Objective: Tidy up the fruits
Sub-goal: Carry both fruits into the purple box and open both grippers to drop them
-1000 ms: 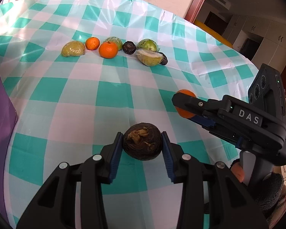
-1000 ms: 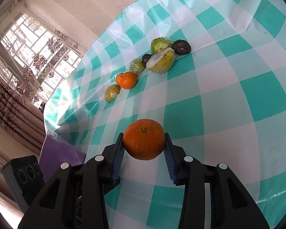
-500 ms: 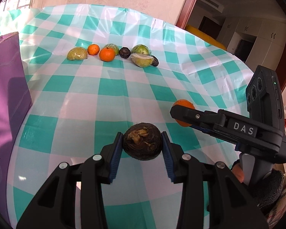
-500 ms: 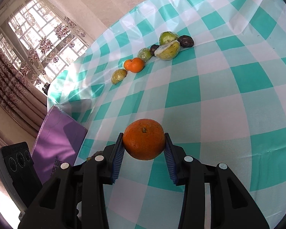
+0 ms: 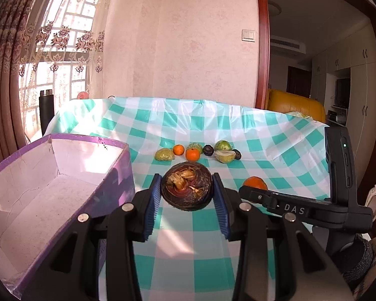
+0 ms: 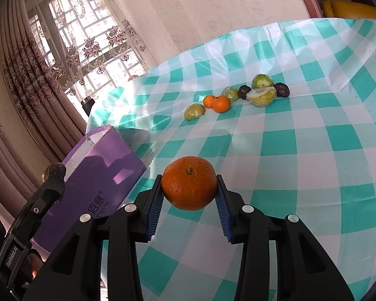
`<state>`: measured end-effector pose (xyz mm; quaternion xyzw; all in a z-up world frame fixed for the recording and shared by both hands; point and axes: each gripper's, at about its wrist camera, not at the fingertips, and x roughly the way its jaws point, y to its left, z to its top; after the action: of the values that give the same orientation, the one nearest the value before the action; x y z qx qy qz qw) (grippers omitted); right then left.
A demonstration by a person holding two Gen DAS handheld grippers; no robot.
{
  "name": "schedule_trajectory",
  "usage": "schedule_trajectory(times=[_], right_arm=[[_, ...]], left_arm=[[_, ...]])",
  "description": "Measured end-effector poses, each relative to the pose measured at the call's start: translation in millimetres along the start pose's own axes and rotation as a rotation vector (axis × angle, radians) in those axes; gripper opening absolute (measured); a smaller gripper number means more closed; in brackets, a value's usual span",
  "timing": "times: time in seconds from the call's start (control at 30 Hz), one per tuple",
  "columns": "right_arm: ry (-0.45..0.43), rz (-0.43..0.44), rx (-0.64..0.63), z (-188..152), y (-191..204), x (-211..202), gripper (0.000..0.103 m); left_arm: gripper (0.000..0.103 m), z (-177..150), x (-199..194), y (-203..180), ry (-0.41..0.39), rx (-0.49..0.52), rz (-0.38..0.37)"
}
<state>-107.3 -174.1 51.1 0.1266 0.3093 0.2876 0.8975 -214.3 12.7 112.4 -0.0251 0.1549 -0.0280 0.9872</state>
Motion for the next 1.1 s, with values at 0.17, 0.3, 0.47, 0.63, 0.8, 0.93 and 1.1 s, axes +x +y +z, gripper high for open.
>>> schedule_trajectory(times=[0.17,0.3,0.47,0.63,0.8,0.93,1.1], right_arm=[[0.011,0.08,-0.172,5,67,5,0.04],[0.028,0.121,-0.276,5,112,14,0.04],[0.06,0.161,-0.331,4,151,35,0.041],[0.087,0.198,-0.388,7,189,53,0.041],[0.211,0.127,-0.546,3,233,88,0.041],[0.317,0.046,-0.691,-13,259,115,0.041],[0.405,-0.06,-0.82,-32,272,140,0.041]], left_arm=[[0.04,18,-44,35,-0.074,0.005,0.118],[0.04,17,-64,80,-0.051,-0.061,0.209],[0.04,11,-78,142,-0.023,-0.187,0.333],[0.041,6,-72,192,0.084,-0.26,0.425],[0.041,-3,-52,218,0.246,-0.263,0.413],[0.041,-10,-40,224,0.33,-0.232,0.41],[0.044,-15,-27,232,0.396,-0.203,0.428]])
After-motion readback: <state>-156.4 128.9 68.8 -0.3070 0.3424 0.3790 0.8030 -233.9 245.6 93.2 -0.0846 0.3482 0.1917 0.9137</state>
